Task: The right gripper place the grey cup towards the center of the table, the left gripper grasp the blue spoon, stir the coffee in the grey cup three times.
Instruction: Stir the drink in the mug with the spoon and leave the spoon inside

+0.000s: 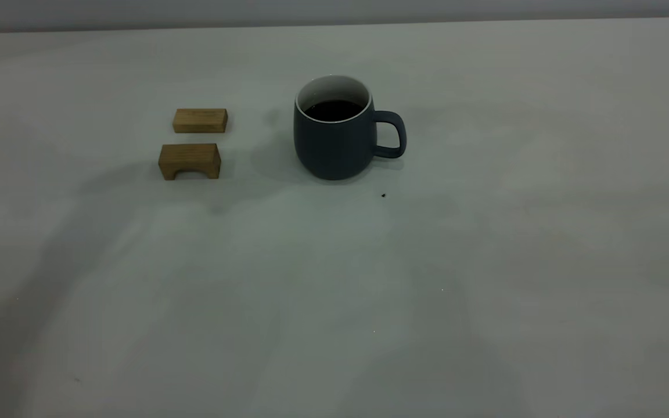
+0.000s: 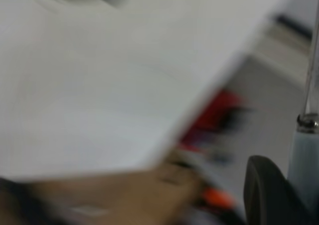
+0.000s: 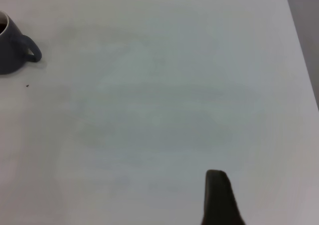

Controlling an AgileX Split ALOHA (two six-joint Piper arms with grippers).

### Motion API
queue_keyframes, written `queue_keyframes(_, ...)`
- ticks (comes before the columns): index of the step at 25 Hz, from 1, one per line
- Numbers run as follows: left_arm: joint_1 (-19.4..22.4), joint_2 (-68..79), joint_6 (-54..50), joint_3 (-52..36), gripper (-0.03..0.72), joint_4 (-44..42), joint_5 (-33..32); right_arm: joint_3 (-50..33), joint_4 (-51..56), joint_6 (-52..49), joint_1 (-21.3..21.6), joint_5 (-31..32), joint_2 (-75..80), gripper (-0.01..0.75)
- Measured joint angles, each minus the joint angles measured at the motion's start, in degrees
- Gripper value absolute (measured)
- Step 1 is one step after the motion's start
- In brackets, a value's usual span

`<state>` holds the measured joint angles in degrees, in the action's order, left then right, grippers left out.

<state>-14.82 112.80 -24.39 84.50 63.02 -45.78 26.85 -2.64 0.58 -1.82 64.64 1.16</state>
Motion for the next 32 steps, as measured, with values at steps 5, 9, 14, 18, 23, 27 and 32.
queue_keyframes(5,0.0,4.0,-7.6,0.0,0.133,19.4,0.7,0.0,0.0,0.0,0.0,0.0,0.0,0.511)
queue_keyframes(9,-0.5,9.3,-15.0,0.0,0.133,31.3,1.9,0.0,0.0,0.0,0.0,0.0,0.0,0.511)
queue_keyframes(14,-1.0,15.1,-22.4,0.0,0.133,35.3,2.9,0.0,0.0,0.0,0.0,0.0,0.0,0.511)
queue_keyframes(18,-1.0,17.9,-23.4,0.0,0.133,35.5,3.7,0.0,0.0,0.0,0.0,0.0,0.0,0.511)
queue_keyframes(23,-1.0,19.2,-23.7,0.0,0.133,35.9,4.7,0.0,0.0,0.0,0.0,0.0,0.0,0.511)
queue_keyframes(27,-1.1,21.3,-23.7,0.0,0.133,36.1,4.8,0.0,0.0,0.0,0.0,0.0,0.0,0.511)
queue_keyframes(32,-1.1,24.3,-23.7,0.7,0.133,36.1,4.8,0.0,0.0,0.0,0.0,0.0,0.0,0.511)
